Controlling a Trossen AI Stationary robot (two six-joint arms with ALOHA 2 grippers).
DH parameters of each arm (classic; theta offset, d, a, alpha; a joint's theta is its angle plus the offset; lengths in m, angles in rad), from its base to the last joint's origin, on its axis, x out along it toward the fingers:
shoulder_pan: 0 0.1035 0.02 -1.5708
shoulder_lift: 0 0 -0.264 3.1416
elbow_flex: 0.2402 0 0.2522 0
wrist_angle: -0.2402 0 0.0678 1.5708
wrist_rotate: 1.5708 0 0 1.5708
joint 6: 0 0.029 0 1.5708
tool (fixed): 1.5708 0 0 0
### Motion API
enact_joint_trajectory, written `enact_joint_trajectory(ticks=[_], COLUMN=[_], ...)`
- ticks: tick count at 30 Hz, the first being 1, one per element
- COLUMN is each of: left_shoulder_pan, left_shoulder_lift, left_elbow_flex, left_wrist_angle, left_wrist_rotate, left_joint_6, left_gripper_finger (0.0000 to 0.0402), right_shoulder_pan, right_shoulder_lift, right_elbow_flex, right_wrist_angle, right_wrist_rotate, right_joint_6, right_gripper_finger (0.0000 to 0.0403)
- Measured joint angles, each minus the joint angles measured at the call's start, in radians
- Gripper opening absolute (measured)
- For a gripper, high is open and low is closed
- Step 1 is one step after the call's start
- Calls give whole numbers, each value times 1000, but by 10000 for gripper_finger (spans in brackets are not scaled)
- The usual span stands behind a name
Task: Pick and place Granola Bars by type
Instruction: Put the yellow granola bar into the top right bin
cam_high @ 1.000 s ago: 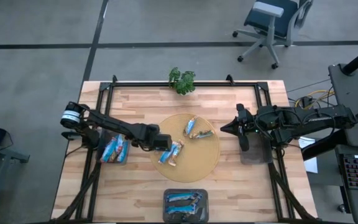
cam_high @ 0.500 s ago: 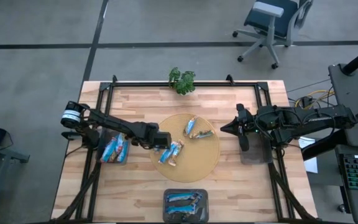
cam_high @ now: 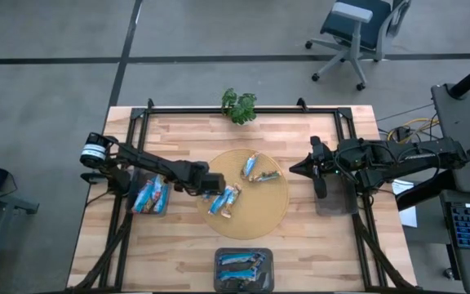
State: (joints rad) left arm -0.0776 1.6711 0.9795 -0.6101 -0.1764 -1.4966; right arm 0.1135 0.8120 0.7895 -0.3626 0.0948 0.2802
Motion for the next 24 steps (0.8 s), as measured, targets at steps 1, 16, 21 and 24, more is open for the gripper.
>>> enact_joint_trajectory(ticks=[1,16,21,24], left_shoulder_pan=[3,13,13,13], left_shoulder_lift=[0,0,0,1], left_elbow_flex=[-6,-37,-34,-27], left_wrist_angle=[-2,11,10,14], left_wrist_rotate=[0,12,39,46], left_joint_6=[-1,1,16,30], left_gripper_finger=[231,222,183,156], right_shoulder_pan=[0,0,0,0], right_shoulder_lift=[0,0,0,0], right_elbow_flex=[0,0,0,0], right_wrist_angle=[0,0,0,0], right_wrist_rotate=[0,1,2,2], right_joint_6=[0,0,0,0], right_gripper_finger=[9,8,8,9])
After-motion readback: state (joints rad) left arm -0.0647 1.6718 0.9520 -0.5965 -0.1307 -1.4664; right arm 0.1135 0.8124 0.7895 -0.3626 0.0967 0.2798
